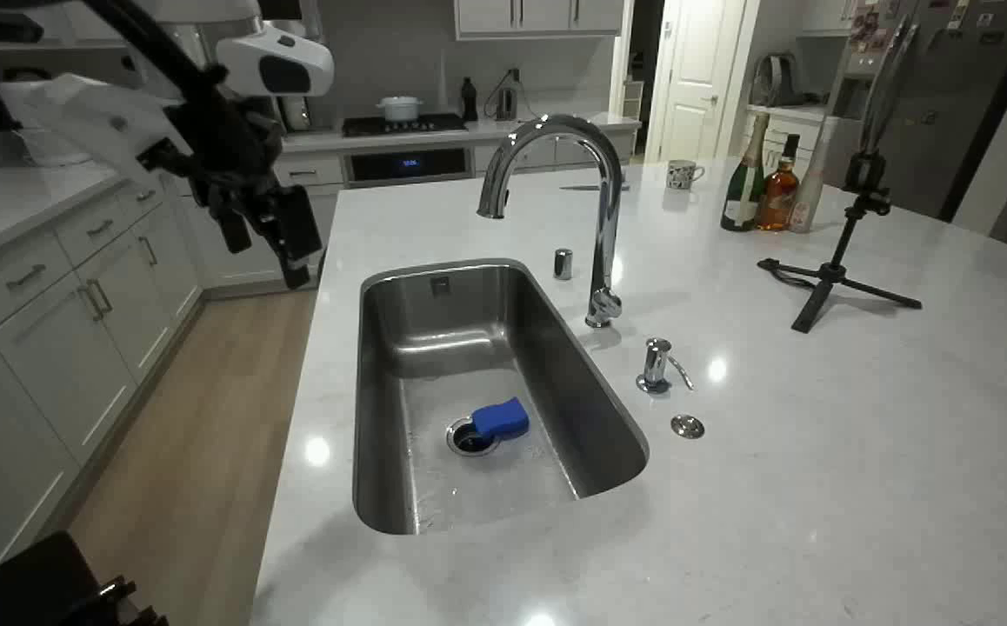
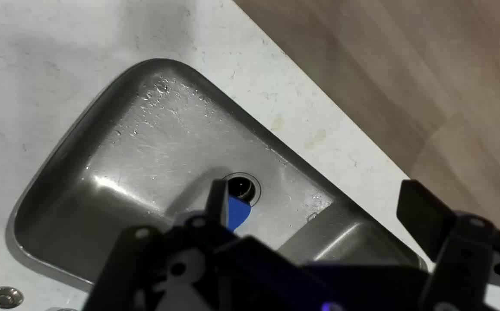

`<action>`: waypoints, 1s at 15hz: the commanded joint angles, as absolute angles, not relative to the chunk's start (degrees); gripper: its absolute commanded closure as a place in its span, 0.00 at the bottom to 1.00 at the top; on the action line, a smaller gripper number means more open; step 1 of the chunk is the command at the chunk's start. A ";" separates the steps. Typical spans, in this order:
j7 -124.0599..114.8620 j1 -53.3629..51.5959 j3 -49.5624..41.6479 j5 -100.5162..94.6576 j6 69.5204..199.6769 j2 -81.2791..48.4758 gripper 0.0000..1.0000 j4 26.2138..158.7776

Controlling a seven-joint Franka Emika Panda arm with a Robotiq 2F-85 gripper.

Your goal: Turn the tap lever to the right

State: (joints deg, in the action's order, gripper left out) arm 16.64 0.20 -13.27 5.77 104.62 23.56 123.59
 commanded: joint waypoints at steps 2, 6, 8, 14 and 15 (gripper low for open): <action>17.08 1.56 -12.17 6.27 104.46 23.38 0.00 123.43; 18.15 1.29 -12.23 6.43 106.65 22.60 0.00 123.65; 18.49 1.19 -12.17 6.48 110.54 21.15 0.00 123.75; 20.33 1.03 -11.94 6.69 129.47 11.67 0.00 123.64; 20.84 1.13 -11.83 6.67 133.40 9.74 0.00 123.69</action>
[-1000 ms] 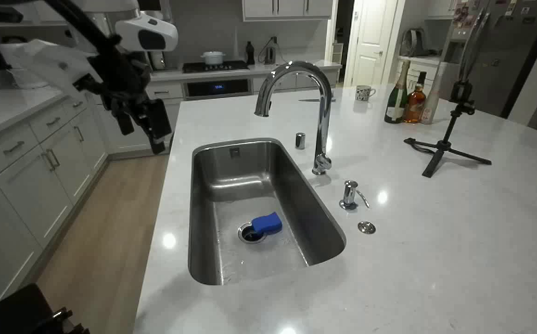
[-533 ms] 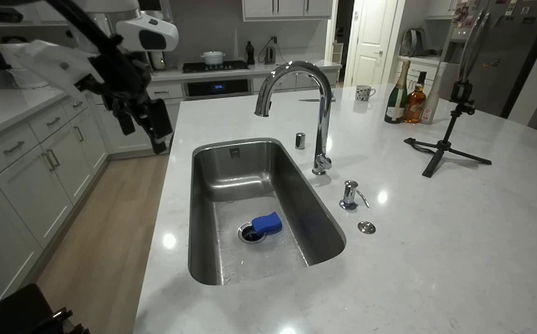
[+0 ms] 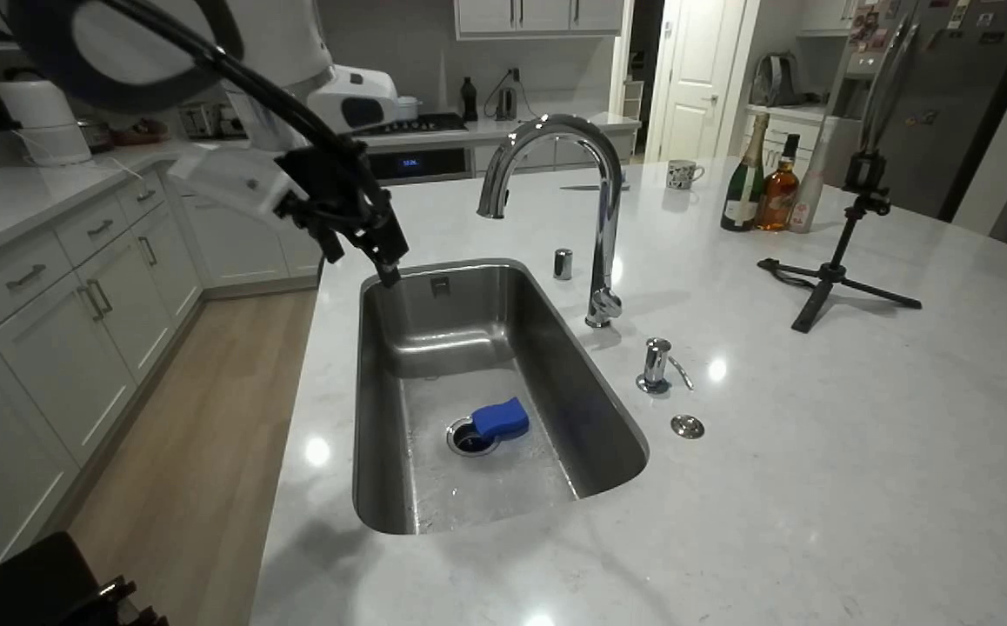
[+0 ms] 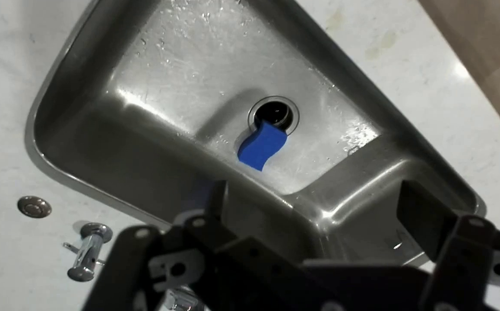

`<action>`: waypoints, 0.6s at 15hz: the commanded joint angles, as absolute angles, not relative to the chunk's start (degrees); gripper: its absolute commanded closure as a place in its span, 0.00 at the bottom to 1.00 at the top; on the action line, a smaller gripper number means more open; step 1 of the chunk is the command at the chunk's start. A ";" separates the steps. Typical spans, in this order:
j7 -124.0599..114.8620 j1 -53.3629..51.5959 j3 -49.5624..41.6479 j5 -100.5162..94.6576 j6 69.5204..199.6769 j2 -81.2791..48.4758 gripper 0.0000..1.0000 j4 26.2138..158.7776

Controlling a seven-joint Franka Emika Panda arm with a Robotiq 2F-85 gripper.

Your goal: Turn the tap lever to the right

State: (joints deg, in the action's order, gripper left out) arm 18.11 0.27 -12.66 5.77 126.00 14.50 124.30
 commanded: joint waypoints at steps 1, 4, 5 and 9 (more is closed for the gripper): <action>21.52 1.27 -11.70 6.51 137.17 7.73 0.00 123.57; 24.60 1.73 -11.45 6.91 146.18 1.78 0.00 122.52; 27.27 1.92 -11.39 7.80 149.70 -0.01 0.00 122.31; 37.49 2.29 -12.08 11.13 160.30 -7.27 0.00 119.53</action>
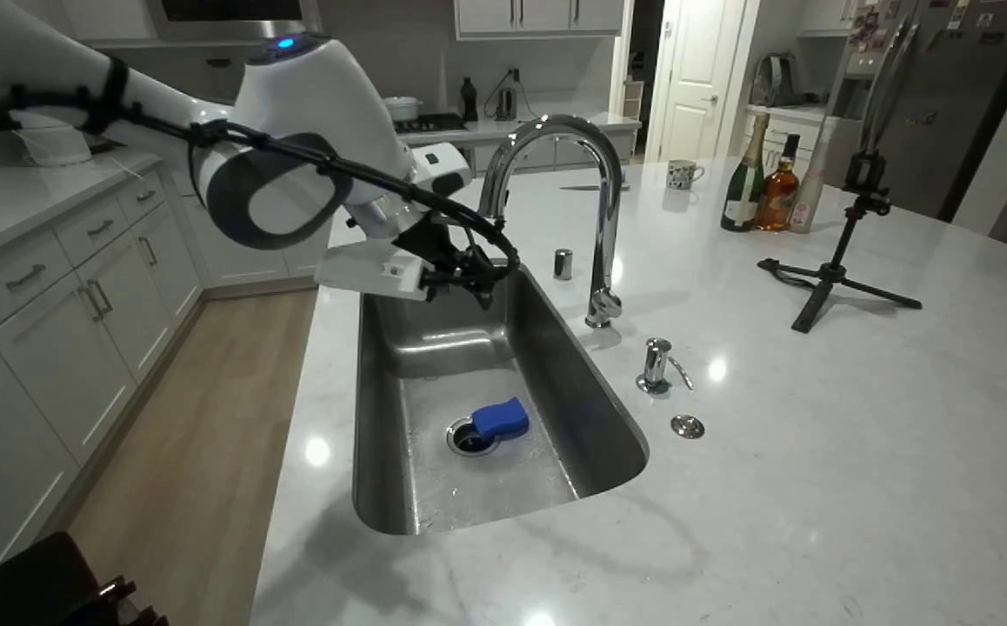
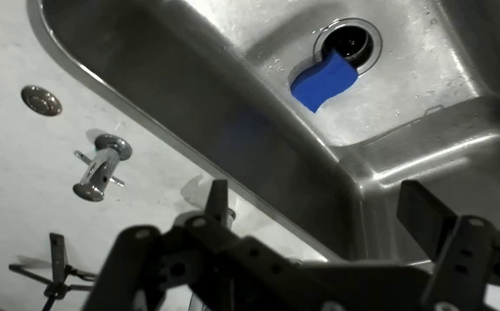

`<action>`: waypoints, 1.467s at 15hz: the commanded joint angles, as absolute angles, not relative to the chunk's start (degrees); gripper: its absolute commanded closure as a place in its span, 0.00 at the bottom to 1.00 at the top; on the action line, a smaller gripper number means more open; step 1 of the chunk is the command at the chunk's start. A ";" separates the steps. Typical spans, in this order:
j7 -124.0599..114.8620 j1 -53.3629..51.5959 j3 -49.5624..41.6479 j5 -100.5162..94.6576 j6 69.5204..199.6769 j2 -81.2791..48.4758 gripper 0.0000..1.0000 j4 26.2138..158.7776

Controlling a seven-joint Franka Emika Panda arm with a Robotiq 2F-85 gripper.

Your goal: Turn the tap lever to the right

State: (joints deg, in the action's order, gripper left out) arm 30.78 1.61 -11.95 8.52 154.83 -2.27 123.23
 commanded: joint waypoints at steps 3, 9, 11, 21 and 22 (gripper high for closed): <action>40.38 4.00 -11.39 13.77 167.97 -12.72 0.00 114.97; 38.28 4.02 -11.84 13.23 167.25 -13.66 0.00 114.23; 38.28 4.02 -11.78 13.25 167.25 -13.66 0.00 114.09; 49.28 7.74 -6.05 10.19 177.62 -29.52 0.00 96.77; 51.63 8.94 -4.61 9.46 177.47 -31.39 0.00 94.22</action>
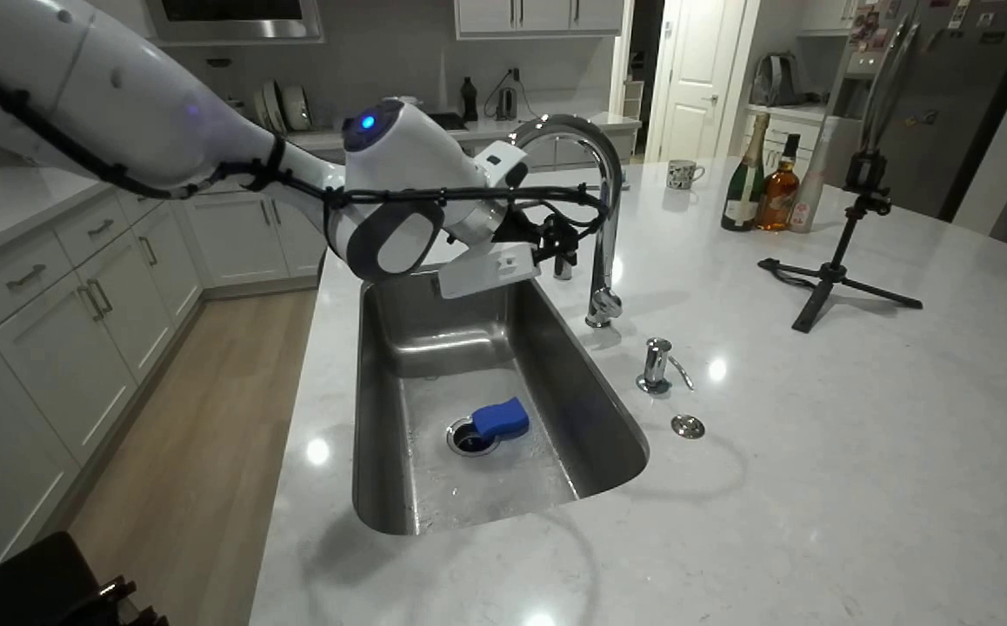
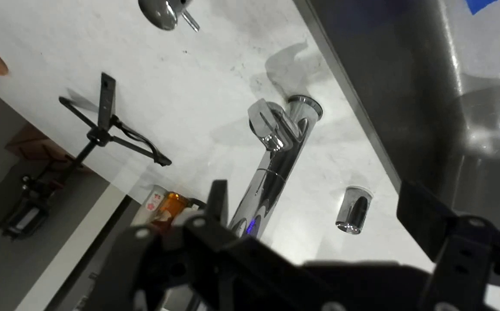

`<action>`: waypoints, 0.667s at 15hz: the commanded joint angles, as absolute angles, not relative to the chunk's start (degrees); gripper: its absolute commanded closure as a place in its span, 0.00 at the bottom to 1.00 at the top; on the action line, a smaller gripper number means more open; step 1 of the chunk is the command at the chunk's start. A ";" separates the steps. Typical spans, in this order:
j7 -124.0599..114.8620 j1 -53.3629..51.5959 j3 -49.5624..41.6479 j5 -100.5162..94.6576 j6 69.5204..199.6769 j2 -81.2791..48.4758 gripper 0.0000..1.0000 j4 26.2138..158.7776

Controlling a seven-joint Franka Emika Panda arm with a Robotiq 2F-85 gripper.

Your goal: Turn the tap lever to the right

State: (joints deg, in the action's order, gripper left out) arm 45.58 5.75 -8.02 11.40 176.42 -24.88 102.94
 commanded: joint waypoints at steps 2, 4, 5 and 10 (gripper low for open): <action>56.05 10.56 -3.05 7.24 176.87 -35.26 0.00 89.08; 60.28 12.20 -1.90 4.66 176.56 -39.01 0.00 84.08; 62.11 12.98 -1.41 3.52 175.59 -40.72 0.00 81.58; 67.14 16.21 1.48 2.23 169.52 -48.00 0.00 70.67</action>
